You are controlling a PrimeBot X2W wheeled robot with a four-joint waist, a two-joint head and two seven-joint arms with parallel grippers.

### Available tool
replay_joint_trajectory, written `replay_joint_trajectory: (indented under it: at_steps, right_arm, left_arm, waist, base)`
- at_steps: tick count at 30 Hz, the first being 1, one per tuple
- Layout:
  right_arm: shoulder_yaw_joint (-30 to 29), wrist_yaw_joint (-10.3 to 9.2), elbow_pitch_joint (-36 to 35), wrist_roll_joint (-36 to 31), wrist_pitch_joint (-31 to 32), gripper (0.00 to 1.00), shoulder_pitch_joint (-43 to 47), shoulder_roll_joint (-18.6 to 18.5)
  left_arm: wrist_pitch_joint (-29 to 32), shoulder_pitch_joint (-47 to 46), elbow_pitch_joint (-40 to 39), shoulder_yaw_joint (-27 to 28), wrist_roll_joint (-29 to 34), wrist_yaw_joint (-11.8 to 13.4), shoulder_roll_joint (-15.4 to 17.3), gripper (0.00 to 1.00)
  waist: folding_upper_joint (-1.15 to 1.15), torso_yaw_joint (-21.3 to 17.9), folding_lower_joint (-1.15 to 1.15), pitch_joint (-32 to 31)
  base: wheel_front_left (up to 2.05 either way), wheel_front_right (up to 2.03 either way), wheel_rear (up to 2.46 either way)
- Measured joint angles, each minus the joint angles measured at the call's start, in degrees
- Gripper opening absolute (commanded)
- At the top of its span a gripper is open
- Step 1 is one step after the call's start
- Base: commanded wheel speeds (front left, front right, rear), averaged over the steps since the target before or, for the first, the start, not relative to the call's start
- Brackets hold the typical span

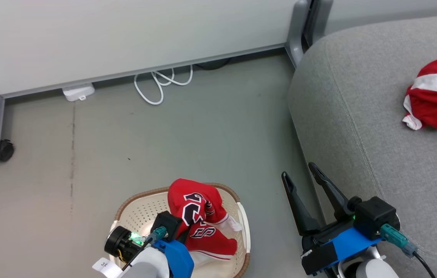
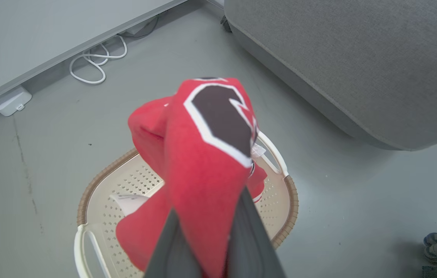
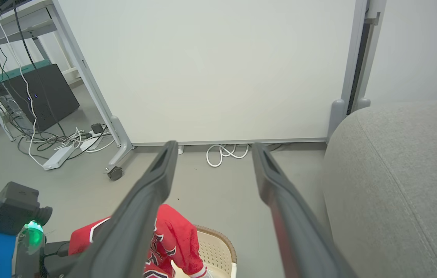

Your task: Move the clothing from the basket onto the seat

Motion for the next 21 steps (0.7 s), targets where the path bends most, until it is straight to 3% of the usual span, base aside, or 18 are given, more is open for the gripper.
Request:
replay_joint_trajectory:
  at_steps: [21]
  right_arm:
    - [-0.52,0.0,-1.76,0.65,2.57,1.0,5.09,0.01]
  left_arm:
    - [-0.16,-2.74,-12.78,-7.17,-8.68,0.57,-0.01,0.0]
  waist:
    - [0.0,5.74,0.01,-7.4]
  base:
    - [0.0,0.0,0.0]
